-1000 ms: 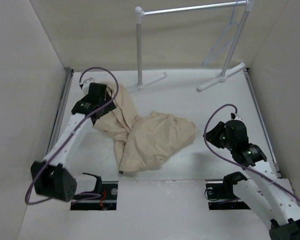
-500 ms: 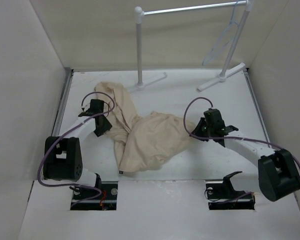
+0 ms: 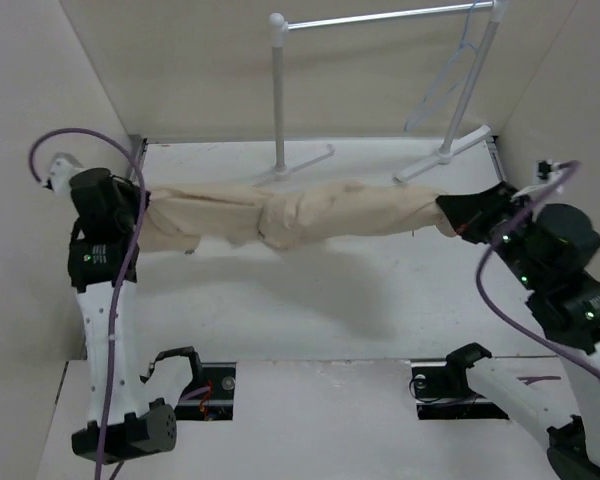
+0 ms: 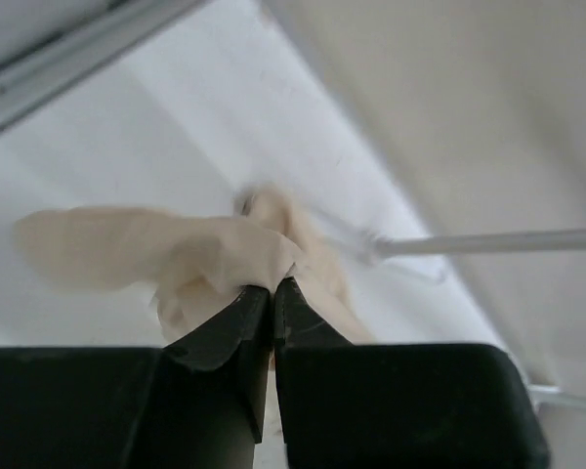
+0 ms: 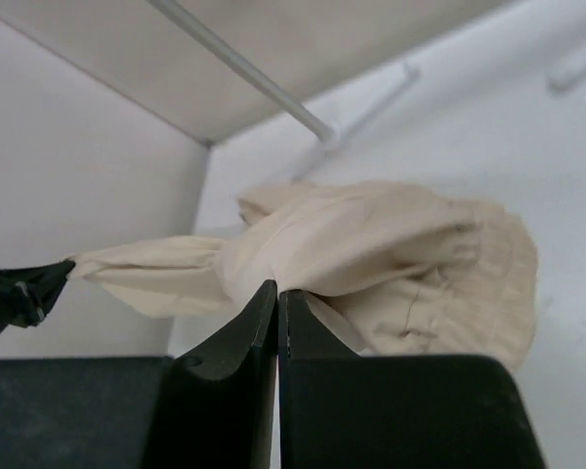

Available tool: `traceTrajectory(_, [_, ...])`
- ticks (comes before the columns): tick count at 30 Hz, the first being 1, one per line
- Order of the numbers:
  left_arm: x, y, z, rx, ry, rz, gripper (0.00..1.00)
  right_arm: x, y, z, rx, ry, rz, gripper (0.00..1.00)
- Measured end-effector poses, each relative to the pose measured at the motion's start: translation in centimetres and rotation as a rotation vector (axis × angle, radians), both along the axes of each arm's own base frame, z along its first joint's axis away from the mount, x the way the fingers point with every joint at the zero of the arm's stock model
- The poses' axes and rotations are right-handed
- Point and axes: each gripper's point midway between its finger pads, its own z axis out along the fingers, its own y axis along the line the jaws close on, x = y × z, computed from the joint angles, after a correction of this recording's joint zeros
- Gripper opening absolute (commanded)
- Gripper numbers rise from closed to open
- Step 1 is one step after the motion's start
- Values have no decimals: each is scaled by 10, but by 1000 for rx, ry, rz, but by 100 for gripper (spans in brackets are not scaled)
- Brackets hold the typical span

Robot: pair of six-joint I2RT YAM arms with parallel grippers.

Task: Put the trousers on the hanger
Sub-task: Flatten out the trousers at the center of the board.

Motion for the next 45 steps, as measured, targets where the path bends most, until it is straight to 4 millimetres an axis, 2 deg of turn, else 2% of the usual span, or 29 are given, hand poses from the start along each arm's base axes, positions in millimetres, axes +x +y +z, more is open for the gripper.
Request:
traceTrajectory(1, [-6, 5, 32, 9, -69, 22, 2, -11, -7, 25, 10, -49, -9, 6])
traceTrajectory(3, [-20, 12, 83, 27, -170, 54, 3, -30, -18, 65, 30, -126, -21, 7])
traceTrajectory(6, [-37, 12, 140, 47, -272, 68, 4, -47, -29, 110, 49, -218, -38, 8])
traceTrajectory(8, [-43, 11, 159, 53, -306, 67, 4, -44, -35, 122, 43, -242, -67, 8])
traceTrajectory(10, [-41, 11, 158, 49, -291, 63, 4, -25, -40, 112, 20, -214, -114, 8])
traceTrajectory(11, [-36, 11, 150, 43, -262, 59, 4, -11, -43, 101, 6, -185, -140, 8])
traceTrajectory(13, [-20, 10, 122, 20, -178, 41, 5, 27, -44, 63, -22, -79, -172, 7])
traceTrajectory(15, [4, 9, 85, -18, -64, 8, 7, 67, -43, 16, -42, 56, -185, 7])
traceTrajectory(17, [30, 8, 49, -54, 47, -22, 15, 104, -40, -32, -62, 190, -184, 8])
traceTrajectory(19, [62, 7, 2, -82, 182, -53, 25, 125, -36, -78, -80, 310, -181, 7])
traceTrajectory(21, [85, 4, -47, -101, 310, -76, 39, 134, -33, -109, -91, 390, -177, 7])
traceTrajectory(22, [94, 1, -71, -106, 370, -86, 48, 136, -32, -117, -93, 414, -174, 6])
traceTrajectory(24, [96, -11, -108, -95, 456, -108, 56, 141, -33, -123, -94, 429, -180, 7])
traceTrajectory(25, [89, -19, -123, -84, 497, -121, 57, 141, -35, -123, -96, 428, -186, 7])
traceTrajectory(26, [80, -27, -129, -68, 516, -133, 57, 142, -36, -124, -97, 423, -194, 7])
traceTrajectory(28, [61, -42, -131, -37, 509, -163, 58, 140, -41, -126, -101, 412, -214, 7])
traceTrajectory(32, [4, -58, -128, 0, 429, -199, 60, 126, -48, -143, -112, 430, -231, 7])
traceTrajectory(35, [-24, -52, -155, -24, 442, -165, 60, 115, -51, -155, -117, 446, -233, 8])
traceTrajectory(38, [-29, -55, -198, -87, 517, -158, 60, 101, -49, -161, -124, 446, -221, 8])
traceTrajectory(40, [-29, -66, -225, -124, 580, -186, 59, 93, -48, -162, -125, 435, -213, 8])
traceTrajectory(42, [-27, -81, -238, -141, 610, -230, 60, 86, -47, -161, -123, 425, -206, 8])
traceTrajectory(45, [-16, -108, -242, -133, 584, -309, 59, 78, -45, -161, -122, 410, -198, 9])
